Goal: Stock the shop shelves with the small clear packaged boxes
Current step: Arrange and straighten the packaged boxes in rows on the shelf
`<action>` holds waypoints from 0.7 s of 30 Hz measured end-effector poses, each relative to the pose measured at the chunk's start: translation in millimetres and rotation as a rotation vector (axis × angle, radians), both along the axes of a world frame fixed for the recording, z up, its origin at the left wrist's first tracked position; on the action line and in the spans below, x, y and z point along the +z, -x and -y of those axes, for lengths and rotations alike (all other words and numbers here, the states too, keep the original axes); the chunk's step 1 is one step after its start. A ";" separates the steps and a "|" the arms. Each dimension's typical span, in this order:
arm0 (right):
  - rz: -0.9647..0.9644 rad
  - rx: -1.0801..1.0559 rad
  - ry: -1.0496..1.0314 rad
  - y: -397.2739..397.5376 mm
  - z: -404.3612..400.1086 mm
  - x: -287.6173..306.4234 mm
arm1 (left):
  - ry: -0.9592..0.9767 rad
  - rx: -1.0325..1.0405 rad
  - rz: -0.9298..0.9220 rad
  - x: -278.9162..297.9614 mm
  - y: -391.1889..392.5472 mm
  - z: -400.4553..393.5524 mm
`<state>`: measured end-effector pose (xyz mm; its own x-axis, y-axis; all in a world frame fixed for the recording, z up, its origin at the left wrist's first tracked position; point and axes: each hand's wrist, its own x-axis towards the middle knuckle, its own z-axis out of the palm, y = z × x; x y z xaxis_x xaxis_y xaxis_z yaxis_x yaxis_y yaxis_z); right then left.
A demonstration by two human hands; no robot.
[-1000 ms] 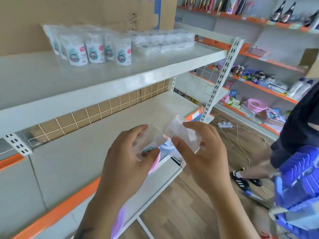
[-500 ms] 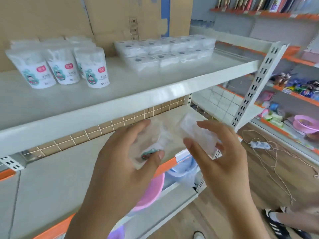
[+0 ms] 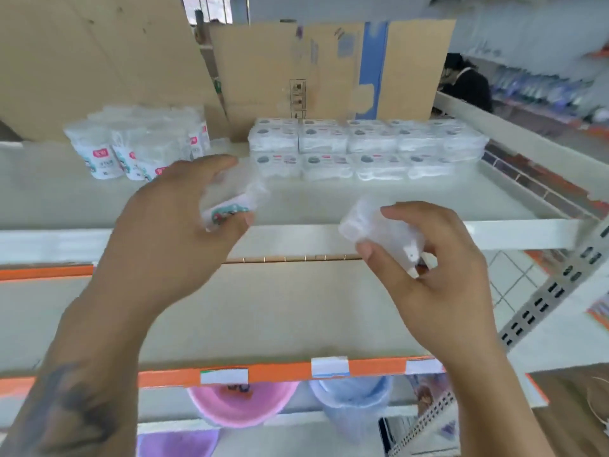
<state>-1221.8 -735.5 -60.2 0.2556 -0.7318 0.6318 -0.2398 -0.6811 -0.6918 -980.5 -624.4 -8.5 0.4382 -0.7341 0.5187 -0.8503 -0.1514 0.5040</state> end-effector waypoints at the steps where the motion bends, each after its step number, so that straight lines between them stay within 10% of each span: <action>1: -0.004 0.014 0.006 3.4 5.8 0.6 | -0.061 0.031 0.006 4.1 -4.6 1.4; 14: 0.010 0.088 0.021 -6.1 25.5 11.5 | -0.270 0.020 -0.139 4.8 -32.3 12.0; 21: 0.020 0.153 -0.071 -11.2 31.7 23.6 | 0.084 0.014 -0.058 -1.2 -18.6 10.5</action>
<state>-1210.5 -767.1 -36.6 0.3553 -0.7281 0.5862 -0.1224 -0.6580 -0.7430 -961.9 -634.8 -9.7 0.4795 -0.6825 0.5516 -0.8173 -0.1184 0.5639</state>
